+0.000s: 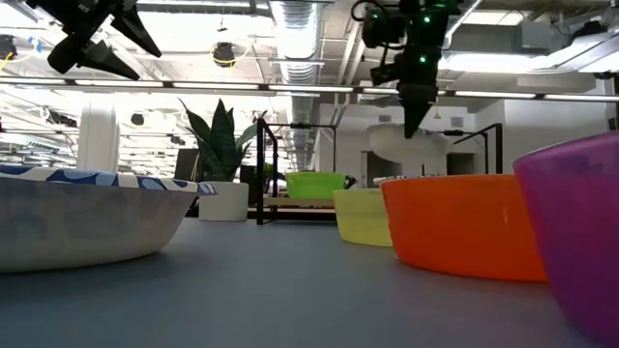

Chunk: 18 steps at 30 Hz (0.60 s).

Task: Place and stack bowls onto a shelf
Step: Stack the top white patterned bowl on top of the white patterned bowl on the shelf

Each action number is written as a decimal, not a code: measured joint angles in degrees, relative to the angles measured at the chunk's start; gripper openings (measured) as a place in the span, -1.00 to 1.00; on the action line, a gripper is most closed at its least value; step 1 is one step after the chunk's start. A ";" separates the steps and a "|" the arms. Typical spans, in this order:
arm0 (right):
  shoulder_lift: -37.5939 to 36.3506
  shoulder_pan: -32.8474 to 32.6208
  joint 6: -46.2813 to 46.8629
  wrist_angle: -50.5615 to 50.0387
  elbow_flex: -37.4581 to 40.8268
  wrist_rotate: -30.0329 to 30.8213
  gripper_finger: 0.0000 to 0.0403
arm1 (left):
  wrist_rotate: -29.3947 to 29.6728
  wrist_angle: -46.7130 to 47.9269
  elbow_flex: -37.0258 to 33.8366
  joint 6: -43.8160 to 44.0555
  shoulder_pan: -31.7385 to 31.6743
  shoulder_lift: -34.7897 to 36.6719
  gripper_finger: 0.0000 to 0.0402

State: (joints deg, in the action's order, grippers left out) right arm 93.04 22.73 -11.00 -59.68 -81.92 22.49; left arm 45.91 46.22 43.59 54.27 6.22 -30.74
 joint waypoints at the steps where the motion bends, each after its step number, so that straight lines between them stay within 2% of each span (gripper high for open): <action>1: -0.49 0.48 0.01 1.04 1.14 -1.02 -0.89 | 0.00 0.00 0.00 0.09 0.00 0.00 0.37; 6: -1.26 1.50 -0.02 5.92 6.38 -3.06 -0.89 | 0.00 0.00 0.00 0.99 -0.01 -0.01 0.37; 14: -0.77 2.44 -1.05 9.37 11.20 -2.85 -0.88 | -0.02 0.00 0.00 2.10 -0.01 -0.02 0.37; 18: -0.83 3.29 -1.07 9.37 11.24 -3.09 -0.68 | -0.02 0.00 0.00 2.13 0.00 0.00 0.37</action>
State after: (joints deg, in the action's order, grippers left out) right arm 92.20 26.01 -12.08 -50.30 -70.67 19.40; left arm 45.89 46.22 43.59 56.40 6.22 -30.74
